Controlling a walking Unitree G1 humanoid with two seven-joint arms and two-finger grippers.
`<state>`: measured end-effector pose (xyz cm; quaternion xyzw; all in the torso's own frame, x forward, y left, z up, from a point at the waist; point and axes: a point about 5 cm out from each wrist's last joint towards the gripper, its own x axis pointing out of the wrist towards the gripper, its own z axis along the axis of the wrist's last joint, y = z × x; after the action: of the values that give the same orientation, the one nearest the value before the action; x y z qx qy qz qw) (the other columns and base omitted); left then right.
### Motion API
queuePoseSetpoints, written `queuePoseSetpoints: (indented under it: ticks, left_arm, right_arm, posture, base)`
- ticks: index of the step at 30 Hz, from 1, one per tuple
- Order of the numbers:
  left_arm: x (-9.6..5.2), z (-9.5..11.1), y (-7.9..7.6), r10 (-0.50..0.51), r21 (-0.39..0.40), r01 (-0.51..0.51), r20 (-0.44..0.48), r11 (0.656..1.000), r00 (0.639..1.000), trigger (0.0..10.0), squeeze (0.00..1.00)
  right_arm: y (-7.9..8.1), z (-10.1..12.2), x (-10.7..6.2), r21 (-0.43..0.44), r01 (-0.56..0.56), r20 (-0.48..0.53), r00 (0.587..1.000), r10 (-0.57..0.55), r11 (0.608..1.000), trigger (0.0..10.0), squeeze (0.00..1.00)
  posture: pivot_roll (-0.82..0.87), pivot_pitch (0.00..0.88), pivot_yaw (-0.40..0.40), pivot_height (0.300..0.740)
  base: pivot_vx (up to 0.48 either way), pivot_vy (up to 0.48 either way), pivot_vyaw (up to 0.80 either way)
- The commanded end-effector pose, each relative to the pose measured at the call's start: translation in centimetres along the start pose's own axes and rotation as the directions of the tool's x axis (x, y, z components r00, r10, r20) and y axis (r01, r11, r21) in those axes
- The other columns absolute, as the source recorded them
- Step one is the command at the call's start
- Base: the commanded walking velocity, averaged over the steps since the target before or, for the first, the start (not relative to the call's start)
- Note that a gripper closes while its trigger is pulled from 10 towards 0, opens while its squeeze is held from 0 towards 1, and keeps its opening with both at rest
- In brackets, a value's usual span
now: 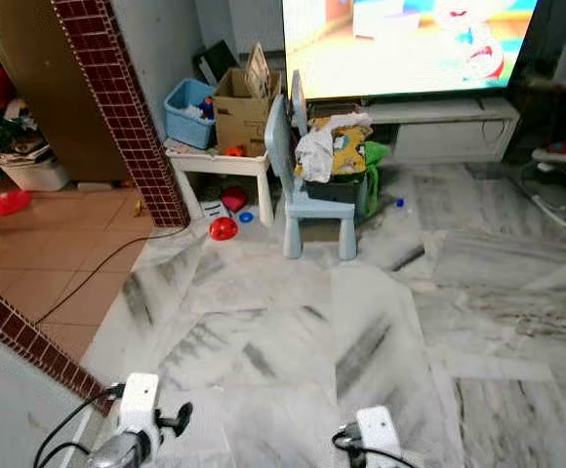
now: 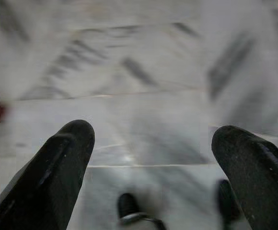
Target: Hang keys on a hook
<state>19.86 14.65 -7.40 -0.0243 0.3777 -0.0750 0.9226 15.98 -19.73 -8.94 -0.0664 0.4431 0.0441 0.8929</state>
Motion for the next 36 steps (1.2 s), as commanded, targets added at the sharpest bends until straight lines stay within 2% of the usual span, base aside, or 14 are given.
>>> queuePoseSetpoints:
  ticks: [1, 9, 36]
  left_arm:
    - [-0.22, 0.20, 1.73, 0.045, 0.002, -0.045, -0.007, 0.999, 0.999, 10.0, 0.00]
    - [-0.22, 0.26, 1.84, 0.049, -0.010, -0.049, -0.007, 0.999, 0.999, 10.0, 0.00]
    - [-0.09, 0.38, 1.53, 0.049, -0.019, -0.049, -0.006, 0.999, 0.999, 10.0, 0.00]
  right_arm:
    - [1.23, 0.58, 0.28, 0.002, -0.024, 0.017, 1.000, 0.024, 1.000, 10.0, 0.00]
    - [1.34, 0.52, 0.29, 0.005, -0.026, 0.013, 1.000, 0.026, 1.000, 10.0, 0.00]
    - [1.07, 0.37, 0.24, 0.006, -0.020, 0.004, 1.000, 0.020, 1.000, 10.0, 0.00]
  posture:
    - [-0.08, 0.000, 0.068, 0.740]
    - [-0.08, 0.000, 0.067, 0.740]
    - [-0.08, 0.000, 0.060, 0.740]
  base:
    - [0.000, 0.000, 0.00]
    - [0.308, 0.000, 0.00]
    - [0.480, 0.000, 0.00]
